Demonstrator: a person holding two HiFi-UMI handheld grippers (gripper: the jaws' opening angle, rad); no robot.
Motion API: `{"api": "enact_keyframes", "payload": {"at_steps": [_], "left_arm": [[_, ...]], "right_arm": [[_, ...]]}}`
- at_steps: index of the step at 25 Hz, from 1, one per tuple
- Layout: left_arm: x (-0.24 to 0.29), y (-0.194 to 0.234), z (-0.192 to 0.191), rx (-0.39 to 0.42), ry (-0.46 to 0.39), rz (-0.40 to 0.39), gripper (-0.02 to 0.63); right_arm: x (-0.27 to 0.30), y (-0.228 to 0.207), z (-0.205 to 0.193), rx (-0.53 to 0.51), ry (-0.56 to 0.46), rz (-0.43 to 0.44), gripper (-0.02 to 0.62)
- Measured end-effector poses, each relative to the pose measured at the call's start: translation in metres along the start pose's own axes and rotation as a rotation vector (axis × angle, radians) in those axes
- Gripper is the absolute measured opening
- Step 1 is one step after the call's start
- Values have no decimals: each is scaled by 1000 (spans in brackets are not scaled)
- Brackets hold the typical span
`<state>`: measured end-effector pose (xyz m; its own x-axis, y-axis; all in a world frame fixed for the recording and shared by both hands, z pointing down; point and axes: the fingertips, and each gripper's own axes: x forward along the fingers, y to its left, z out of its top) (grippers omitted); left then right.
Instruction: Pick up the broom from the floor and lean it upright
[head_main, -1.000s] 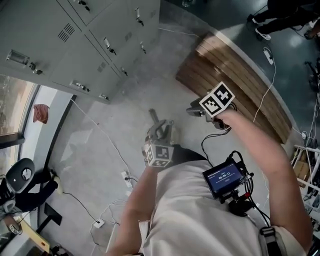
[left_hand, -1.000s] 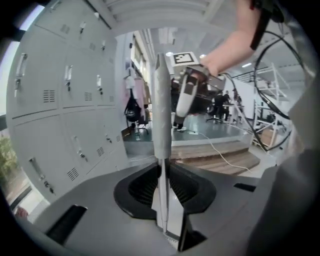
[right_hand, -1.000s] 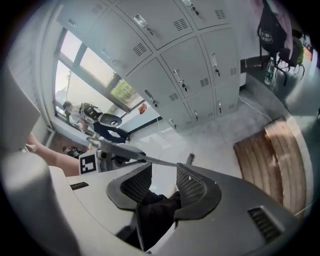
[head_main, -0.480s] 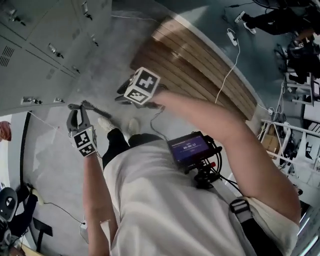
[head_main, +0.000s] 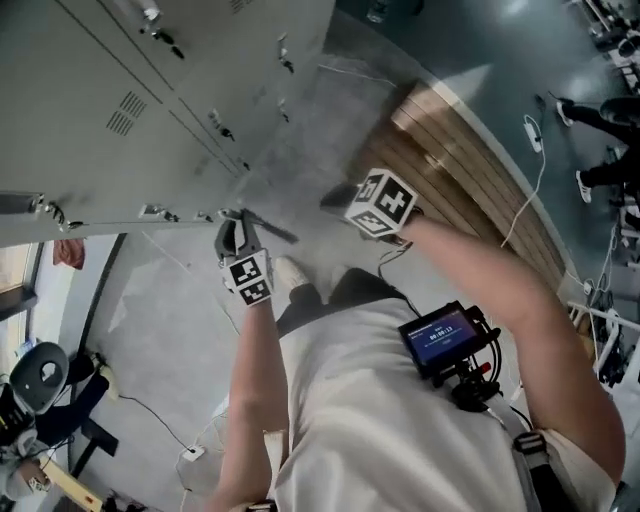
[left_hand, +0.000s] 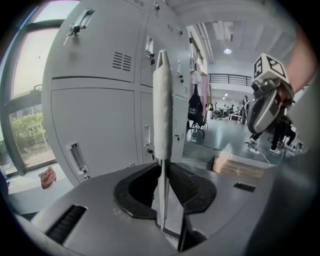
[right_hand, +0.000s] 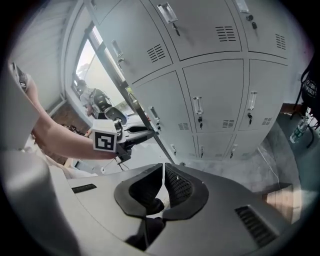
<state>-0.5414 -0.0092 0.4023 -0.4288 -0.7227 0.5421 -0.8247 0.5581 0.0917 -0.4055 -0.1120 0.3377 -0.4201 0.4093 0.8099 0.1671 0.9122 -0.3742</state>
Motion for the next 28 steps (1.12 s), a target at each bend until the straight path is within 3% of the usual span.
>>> {"api": "enact_keyframes", "payload": {"at_steps": [8, 13, 18, 21, 28], "left_arm": [[-17, 89, 39, -72, -16, 173, 74], [-1, 140, 36, -205, -4, 373, 74], [25, 181, 20, -282, 45, 487, 74], [34, 198, 3, -310, 90, 523, 74], [50, 222, -14, -301, 128, 527, 75]], "right_arm": [[8, 65, 40, -29, -82, 48, 15], [8, 51, 33, -64, -2, 99, 15], [7, 22, 26, -38, 23, 106, 15], [3, 9, 22, -8, 21, 102, 15], [-3, -14, 10, 40, 22, 81, 15]]}}
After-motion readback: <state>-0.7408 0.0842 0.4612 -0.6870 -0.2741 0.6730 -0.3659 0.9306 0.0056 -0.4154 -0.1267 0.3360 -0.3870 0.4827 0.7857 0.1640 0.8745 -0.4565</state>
